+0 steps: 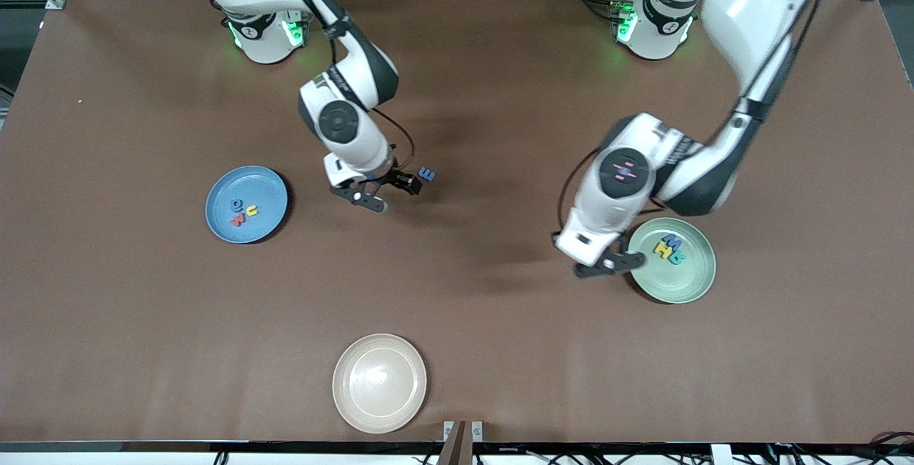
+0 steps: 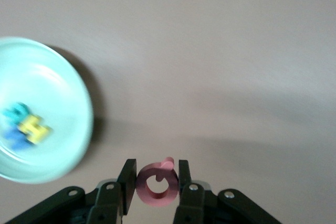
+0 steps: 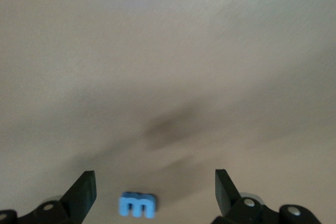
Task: Sort upper and lower case letters into plates
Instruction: 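Carry the Q to the green plate while the right gripper grasps m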
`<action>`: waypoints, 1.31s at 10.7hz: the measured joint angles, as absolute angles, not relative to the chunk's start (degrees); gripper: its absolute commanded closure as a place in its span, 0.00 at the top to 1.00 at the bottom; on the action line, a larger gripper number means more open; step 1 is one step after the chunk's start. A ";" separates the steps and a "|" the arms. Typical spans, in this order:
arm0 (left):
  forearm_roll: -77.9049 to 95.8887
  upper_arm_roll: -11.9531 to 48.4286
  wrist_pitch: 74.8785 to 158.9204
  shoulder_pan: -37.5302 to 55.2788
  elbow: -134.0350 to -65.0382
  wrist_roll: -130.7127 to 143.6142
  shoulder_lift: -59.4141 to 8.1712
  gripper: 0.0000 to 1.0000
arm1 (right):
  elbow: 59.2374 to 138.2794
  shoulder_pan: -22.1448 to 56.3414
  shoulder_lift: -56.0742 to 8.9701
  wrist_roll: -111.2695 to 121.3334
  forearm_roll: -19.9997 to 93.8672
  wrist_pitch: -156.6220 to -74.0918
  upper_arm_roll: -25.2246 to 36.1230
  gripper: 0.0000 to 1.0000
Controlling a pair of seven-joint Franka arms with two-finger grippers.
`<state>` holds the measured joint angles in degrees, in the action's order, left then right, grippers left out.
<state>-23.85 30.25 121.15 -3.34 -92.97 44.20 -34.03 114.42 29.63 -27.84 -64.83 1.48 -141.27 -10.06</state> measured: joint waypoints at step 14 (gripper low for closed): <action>-23.40 22.00 124.33 -7.71 -90.43 29.83 -32.49 1.00 | 110.09 32.10 -34.34 -78.25 -1.70 -141.05 -12.88 0.98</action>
